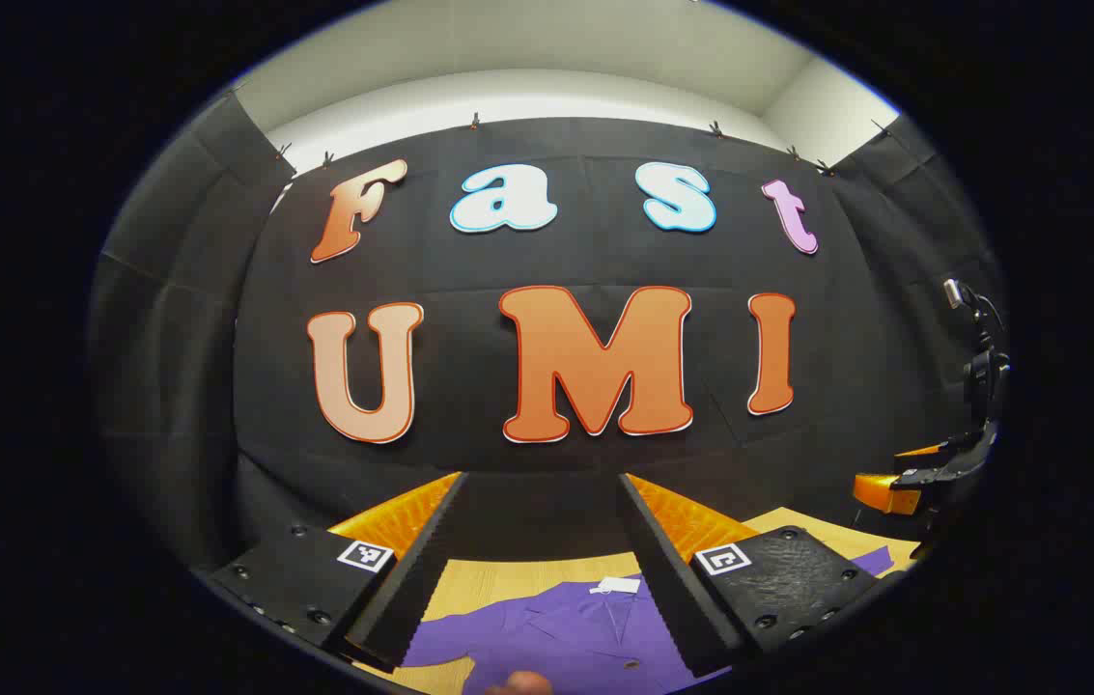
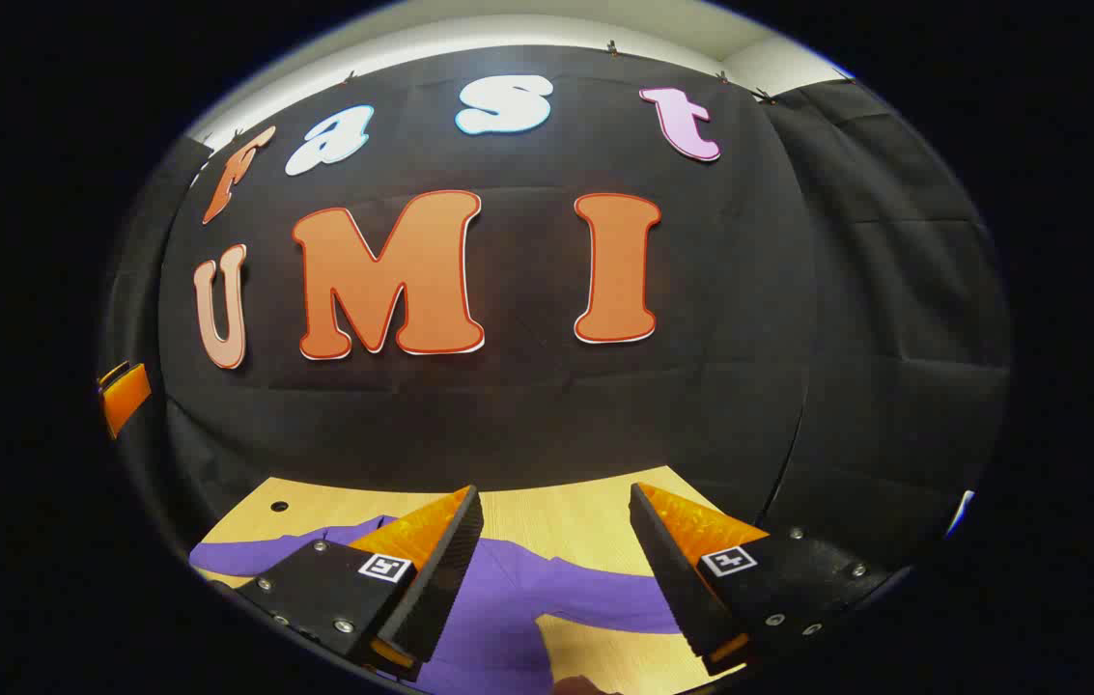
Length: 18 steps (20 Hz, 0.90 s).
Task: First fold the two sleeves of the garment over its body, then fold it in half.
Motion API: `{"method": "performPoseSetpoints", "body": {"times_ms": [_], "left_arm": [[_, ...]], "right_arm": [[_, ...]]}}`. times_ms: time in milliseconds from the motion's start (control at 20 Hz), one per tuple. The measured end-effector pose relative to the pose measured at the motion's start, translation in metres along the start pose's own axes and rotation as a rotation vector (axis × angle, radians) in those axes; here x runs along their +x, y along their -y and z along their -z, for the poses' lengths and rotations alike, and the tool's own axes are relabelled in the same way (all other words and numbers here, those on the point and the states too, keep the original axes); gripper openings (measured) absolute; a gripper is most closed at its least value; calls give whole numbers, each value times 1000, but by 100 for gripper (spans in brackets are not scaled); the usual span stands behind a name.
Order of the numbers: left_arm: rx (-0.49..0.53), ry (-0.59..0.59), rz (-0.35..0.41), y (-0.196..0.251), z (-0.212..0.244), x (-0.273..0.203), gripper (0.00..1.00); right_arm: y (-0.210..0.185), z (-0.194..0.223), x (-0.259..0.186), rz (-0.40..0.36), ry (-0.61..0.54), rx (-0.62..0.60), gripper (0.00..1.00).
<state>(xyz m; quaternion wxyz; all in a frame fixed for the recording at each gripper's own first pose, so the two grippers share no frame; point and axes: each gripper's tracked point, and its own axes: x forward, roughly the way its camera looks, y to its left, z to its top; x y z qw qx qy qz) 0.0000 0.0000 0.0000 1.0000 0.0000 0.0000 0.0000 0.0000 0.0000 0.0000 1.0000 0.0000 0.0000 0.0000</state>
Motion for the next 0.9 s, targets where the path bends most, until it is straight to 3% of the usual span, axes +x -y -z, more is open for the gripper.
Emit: {"method": "performPoseSetpoints", "body": {"times_ms": [250, 450, 700, 900], "left_arm": [[-25, -7, 8, 6, 2, 2, 98], [-27, -9, 12, 7, 3, 2, 98], [-16, -9, -19, 1, 4, 3, 98], [19, -13, -22, -4, 6, 1, 96]], "right_arm": [[-18, -6, -2, -38, 28, -28, 93], [-10, 2, -1, -19, 8, -47, 93], [5, 13, 3, 19, -12, -46, 93], [50, 48, 14, 115, -100, -11, 93]]}}
